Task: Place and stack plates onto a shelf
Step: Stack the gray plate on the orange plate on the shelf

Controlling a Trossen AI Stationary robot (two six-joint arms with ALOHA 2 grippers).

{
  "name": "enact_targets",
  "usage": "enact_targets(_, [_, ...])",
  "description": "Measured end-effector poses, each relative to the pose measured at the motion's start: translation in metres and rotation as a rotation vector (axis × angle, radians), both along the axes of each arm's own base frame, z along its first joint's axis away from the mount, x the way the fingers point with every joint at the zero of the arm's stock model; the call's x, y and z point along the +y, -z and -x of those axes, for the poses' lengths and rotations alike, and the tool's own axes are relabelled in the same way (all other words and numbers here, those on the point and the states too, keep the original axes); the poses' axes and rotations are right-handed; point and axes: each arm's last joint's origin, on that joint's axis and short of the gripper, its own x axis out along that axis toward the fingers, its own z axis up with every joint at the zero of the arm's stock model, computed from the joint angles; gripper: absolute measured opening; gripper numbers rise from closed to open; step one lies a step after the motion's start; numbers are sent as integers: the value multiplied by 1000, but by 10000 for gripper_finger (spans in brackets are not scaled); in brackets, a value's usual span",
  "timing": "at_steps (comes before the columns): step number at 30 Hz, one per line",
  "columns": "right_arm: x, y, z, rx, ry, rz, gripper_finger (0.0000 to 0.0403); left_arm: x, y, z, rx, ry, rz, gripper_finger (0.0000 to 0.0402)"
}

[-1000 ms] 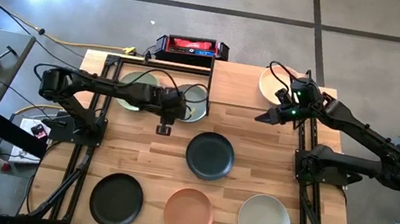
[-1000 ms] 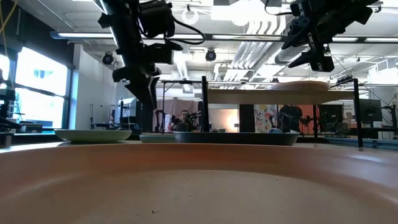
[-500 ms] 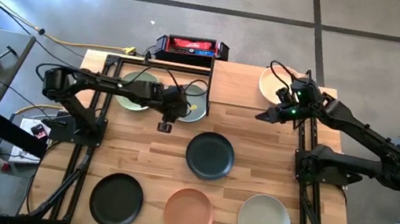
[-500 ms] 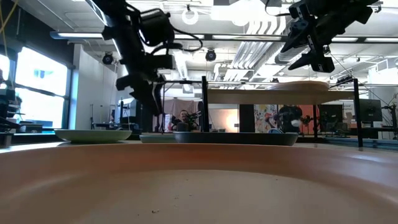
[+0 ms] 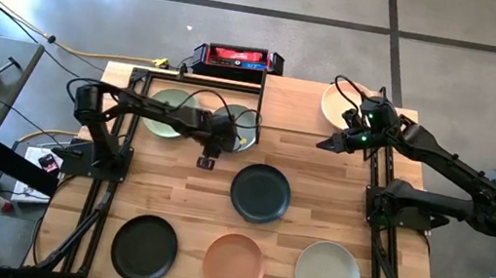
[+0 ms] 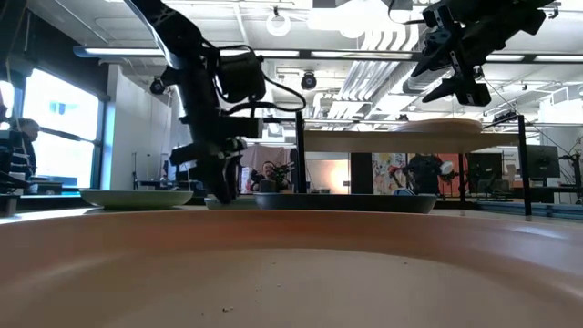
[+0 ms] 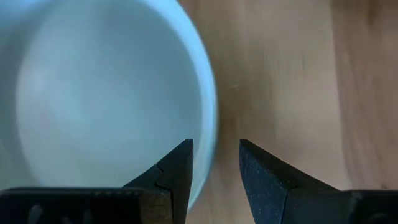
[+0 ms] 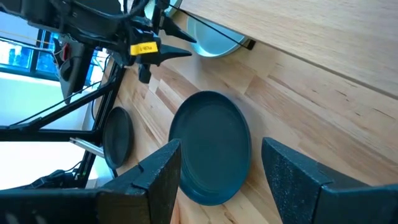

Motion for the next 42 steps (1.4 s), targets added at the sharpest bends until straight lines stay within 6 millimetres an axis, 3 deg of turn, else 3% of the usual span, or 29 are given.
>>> enact_targets(5, [0,0,0,0,0,0,204,2,11,-1,36,-22,-6,117])
enact_targets(13, [0,0,0,0,0,1,204,0,13,-3,39,-38,-3,110])
enact_targets(22, [0,0,0,0,1,0,204,-3,11,-2,36,-68,10,13])
enact_targets(26, [0,0,0,1,8,-9,204,-6,10,-2,53,-62,-7,7])
enact_targets(42, [1,2,2,24,7,-26,204,-18,-37,-26,126,42,-147,1])
